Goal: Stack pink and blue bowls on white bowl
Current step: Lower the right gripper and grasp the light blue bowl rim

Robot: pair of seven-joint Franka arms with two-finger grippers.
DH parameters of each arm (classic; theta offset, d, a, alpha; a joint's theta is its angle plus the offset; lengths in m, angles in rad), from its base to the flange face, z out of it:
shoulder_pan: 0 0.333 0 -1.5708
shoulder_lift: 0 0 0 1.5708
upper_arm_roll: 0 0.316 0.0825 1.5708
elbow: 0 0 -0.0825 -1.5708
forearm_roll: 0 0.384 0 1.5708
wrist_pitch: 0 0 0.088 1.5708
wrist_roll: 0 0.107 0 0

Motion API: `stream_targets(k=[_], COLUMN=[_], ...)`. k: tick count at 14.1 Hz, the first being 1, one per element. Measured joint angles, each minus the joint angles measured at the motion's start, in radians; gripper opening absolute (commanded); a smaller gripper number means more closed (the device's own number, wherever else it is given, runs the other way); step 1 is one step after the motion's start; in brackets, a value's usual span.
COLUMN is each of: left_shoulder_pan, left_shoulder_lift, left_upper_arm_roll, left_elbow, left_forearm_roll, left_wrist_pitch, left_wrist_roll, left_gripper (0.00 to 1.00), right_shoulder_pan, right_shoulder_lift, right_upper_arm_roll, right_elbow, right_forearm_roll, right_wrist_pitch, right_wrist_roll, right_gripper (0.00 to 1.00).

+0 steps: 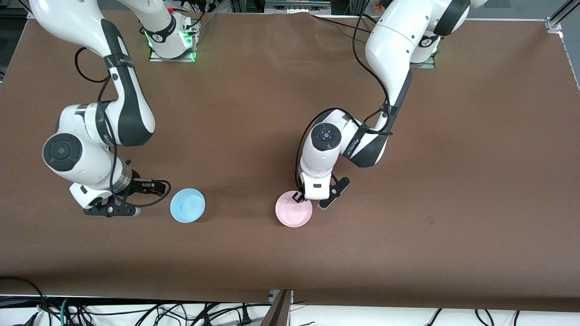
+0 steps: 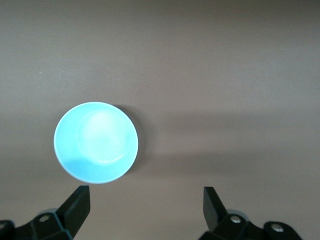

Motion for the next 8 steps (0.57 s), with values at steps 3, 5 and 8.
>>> stream_targets(k=[3,5,8], left_shoulder_pan=[0.0,0.0,0.0], left_shoulder_lift=[0.013,0.016,0.019], left_upper_arm_roll=[0.001,0.001,0.002], left_elbow=[0.008,0.01,0.01], left_forearm_roll=[0.0,0.0,0.0], left_wrist_pitch=[0.0,0.0,0.0], left_wrist_roll=[-0.006,-0.009,-0.015], left_gripper=[0.0,0.0,0.0], right_shoulder_pan=[0.0,0.001,0.003], right_shoulder_lift=[0.038,0.048,0.08], right_upper_arm_roll=[0.0,0.002,0.004], right_elbow=[0.0,0.0,-0.001], right_forearm_roll=[0.006,0.037,0.063], right_wrist_pitch=[0.044,0.05,0.104], right_wrist_roll=[0.0,0.001,0.001], right_gripper=[0.99,0.99,0.96])
